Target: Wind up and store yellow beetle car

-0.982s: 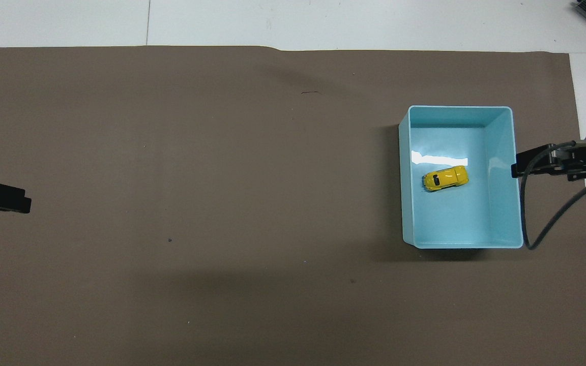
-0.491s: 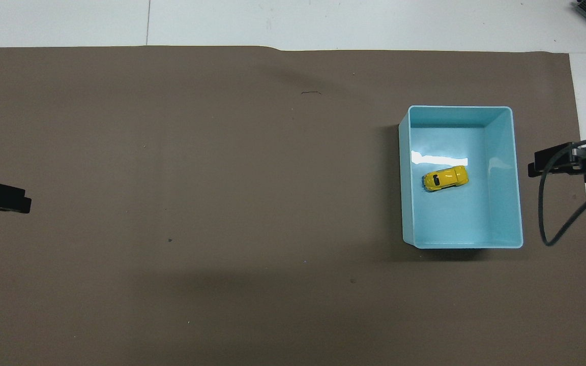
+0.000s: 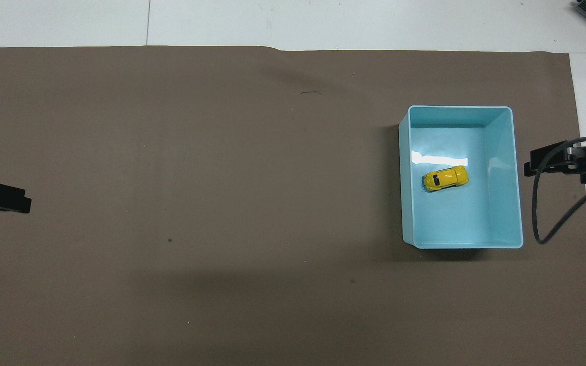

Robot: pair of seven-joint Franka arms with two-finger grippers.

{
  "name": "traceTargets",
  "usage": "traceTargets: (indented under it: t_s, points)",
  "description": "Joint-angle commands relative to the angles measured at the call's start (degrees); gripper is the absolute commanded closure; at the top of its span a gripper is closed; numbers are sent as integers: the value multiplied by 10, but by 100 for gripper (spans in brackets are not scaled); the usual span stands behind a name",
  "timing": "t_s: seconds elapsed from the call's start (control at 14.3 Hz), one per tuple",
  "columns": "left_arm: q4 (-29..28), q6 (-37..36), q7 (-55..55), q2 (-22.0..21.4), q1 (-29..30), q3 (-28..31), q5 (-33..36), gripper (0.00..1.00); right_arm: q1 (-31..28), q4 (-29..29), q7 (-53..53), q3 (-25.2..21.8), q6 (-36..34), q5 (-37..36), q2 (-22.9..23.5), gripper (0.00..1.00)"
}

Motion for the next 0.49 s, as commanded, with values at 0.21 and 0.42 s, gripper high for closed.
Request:
traceTargets:
  t_s: [0.21,0.42]
  points:
    - [-10,6,6,-11,-1,4,-6,0,-1,6,15,1,-13,-8,-14,0]
    - [-10,6,6,-11,-1,4,-6,0,-1,6,12,0,-10,-8,-13,0]
